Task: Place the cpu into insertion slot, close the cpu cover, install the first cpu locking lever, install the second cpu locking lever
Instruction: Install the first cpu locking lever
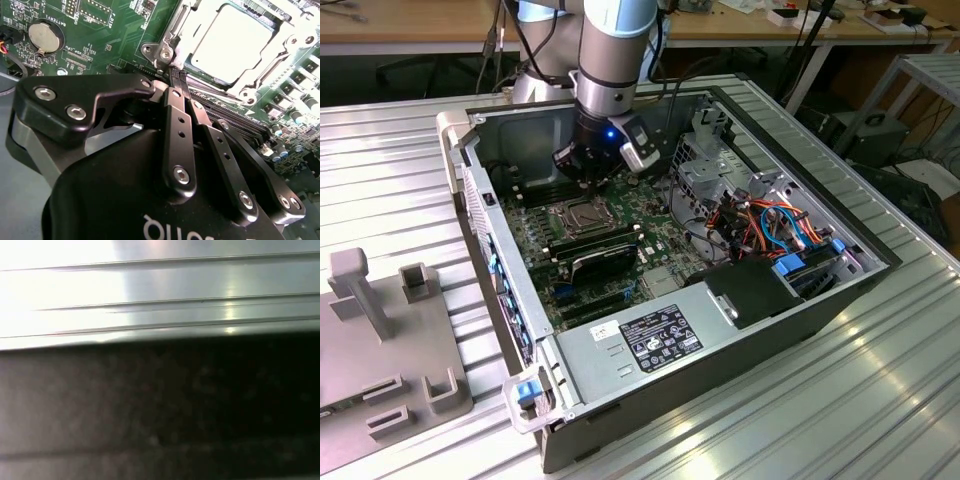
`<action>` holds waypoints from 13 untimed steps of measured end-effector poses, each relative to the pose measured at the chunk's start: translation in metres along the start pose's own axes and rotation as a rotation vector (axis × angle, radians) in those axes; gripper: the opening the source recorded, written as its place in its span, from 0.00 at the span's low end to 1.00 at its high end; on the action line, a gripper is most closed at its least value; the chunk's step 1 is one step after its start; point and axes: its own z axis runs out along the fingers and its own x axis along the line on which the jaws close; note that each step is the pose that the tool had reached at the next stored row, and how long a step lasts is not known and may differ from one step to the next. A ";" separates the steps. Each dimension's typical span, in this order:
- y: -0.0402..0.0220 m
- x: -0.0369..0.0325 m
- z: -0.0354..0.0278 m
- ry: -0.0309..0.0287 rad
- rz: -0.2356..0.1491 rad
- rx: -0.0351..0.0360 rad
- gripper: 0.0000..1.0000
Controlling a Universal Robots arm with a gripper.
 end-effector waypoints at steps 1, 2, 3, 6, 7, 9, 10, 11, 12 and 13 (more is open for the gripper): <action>0.0000 0.0009 0.0000 0.0001 0.000 0.0000 0.11; -0.0002 0.0015 -0.0002 0.0005 0.000 0.0004 0.11; -0.0002 0.0016 -0.0002 0.0005 0.000 0.0006 0.11; -0.0003 0.0016 0.0001 0.0003 0.000 0.0006 0.11; -0.0005 0.0016 0.0002 0.0001 0.000 0.0002 0.11; -0.0008 0.0016 0.0003 0.0000 0.000 0.0000 0.11; -0.0008 0.0016 0.0002 0.0000 0.000 0.0002 0.11; -0.0008 0.0016 0.0001 0.0000 0.000 0.0003 0.11; -0.0009 0.0016 -0.0005 0.0001 0.000 0.0005 0.11; -0.0009 0.0015 -0.0010 0.0000 0.000 0.0006 0.11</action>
